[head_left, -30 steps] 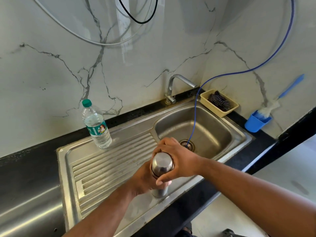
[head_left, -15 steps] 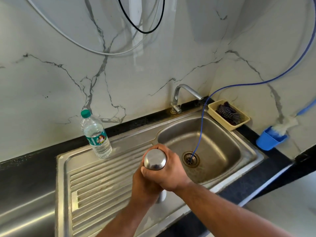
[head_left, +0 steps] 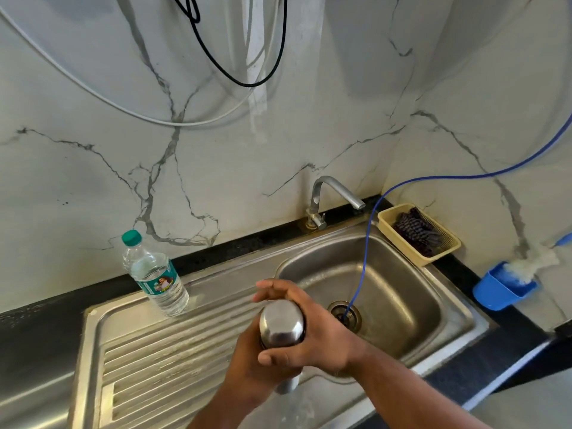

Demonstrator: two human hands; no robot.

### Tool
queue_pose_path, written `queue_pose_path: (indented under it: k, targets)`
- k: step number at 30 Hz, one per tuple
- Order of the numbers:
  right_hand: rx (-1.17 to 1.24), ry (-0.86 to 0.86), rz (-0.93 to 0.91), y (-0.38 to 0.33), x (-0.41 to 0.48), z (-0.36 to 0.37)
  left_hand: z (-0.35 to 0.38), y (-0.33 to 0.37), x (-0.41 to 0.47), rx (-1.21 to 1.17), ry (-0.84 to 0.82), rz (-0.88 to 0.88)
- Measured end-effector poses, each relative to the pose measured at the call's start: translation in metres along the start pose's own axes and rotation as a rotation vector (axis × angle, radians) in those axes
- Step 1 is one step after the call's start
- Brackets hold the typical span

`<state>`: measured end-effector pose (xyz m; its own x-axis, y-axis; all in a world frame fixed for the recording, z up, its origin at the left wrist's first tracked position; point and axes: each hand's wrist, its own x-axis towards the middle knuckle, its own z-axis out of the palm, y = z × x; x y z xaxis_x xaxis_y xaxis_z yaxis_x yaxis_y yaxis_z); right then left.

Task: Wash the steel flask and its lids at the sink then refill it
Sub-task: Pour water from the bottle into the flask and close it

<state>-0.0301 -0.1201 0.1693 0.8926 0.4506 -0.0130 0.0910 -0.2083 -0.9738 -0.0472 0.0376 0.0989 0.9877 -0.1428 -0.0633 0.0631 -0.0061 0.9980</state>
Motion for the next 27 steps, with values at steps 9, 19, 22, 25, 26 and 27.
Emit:
queue_pose_path:
  k: [9, 19, 22, 25, 26, 27]
  targets:
    - [-0.271, -0.129, 0.092, 0.044, 0.018, -0.013, 0.001, 0.001, 0.020, 0.071, 0.308, -0.010]
    - [-0.270, 0.052, 0.110, 0.044, 0.132, 0.011, -0.057, -0.007, 0.013, 0.508, 0.383, 0.104]
    - [-0.281, 0.115, 0.129, 0.042, 0.175, 0.012, -0.067, -0.024, -0.001, 0.594, 0.405, 0.054]
    - [-0.284, 0.140, 0.143, 0.050, 0.199, 0.015, -0.072, -0.034, -0.011, 0.619, 0.413, 0.016]
    - [-0.282, 0.149, 0.144, 0.053, 0.204, 0.017, -0.072, -0.035, -0.014, 0.623, 0.407, 0.006]
    - [-0.280, 0.155, 0.145, 0.057, 0.209, 0.018, -0.073, -0.036, -0.016, 0.622, 0.400, 0.000]
